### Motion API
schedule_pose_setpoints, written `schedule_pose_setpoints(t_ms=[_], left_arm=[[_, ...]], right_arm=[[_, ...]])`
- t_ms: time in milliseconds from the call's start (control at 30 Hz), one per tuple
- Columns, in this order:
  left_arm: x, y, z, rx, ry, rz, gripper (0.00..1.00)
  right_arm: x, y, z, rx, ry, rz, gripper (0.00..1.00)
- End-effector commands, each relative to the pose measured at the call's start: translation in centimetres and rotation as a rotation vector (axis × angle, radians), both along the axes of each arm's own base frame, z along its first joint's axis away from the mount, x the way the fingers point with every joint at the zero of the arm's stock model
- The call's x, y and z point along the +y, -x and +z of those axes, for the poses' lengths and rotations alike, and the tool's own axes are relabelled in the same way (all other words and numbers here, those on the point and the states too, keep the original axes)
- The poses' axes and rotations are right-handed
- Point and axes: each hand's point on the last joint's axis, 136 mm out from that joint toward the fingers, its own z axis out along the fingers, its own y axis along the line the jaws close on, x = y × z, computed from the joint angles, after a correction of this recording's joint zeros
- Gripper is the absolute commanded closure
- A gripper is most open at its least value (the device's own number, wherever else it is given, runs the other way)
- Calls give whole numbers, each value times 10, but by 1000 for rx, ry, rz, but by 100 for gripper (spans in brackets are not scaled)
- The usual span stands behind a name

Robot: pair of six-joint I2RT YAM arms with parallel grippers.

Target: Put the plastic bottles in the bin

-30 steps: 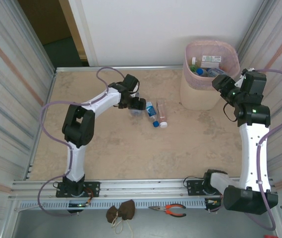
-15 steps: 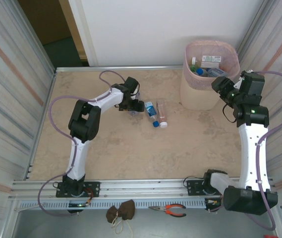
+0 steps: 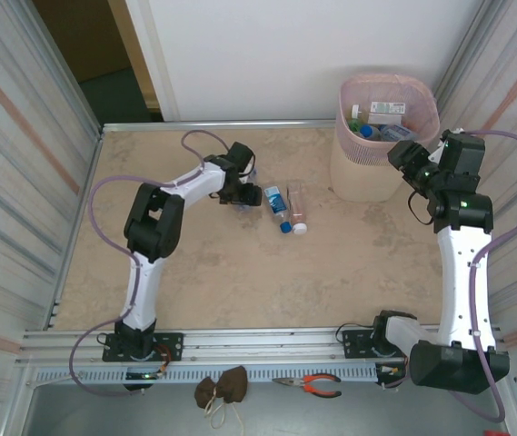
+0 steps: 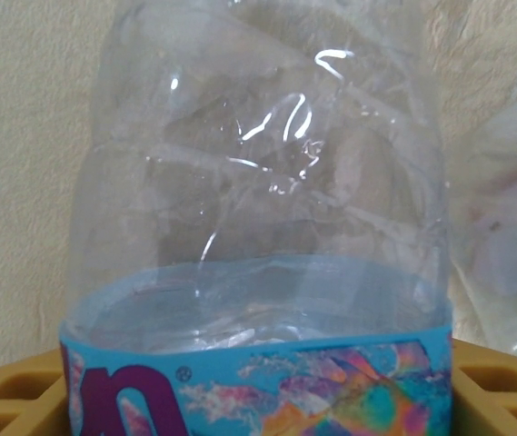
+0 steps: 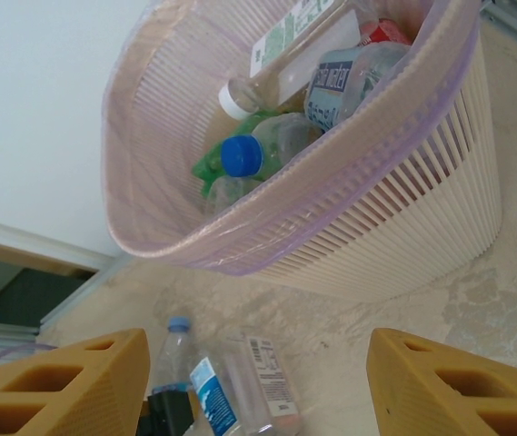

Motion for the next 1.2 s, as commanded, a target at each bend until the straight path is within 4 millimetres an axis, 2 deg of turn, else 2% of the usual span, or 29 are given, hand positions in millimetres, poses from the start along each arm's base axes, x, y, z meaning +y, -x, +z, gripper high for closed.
schedule_pose_setpoints(t_ms=[0, 100, 333, 600, 800, 967, 1167], left_arm=[[3, 0, 44, -85, 51, -13, 29], [-1, 5, 64, -134, 110, -36, 30], [-8, 27, 121, -275, 254, -130, 32], [-17, 70, 188, -453, 448, -304, 32], [-29, 102, 226, -541, 591, -444, 35], [-45, 132, 245, -578, 661, -583, 35], [-58, 159, 252, -596, 685, -686, 35]], right_arm=[[4, 4, 11, -58, 3, 26, 36], [13, 4, 17, -90, -12, 79, 33], [55, 10, 35, -202, -72, 303, 28], [108, 24, 36, -204, -83, 495, 25], [151, 26, 33, -188, -51, 586, 25], [183, 22, 31, -161, -45, 645, 25], [215, 14, 33, -142, -49, 700, 26]])
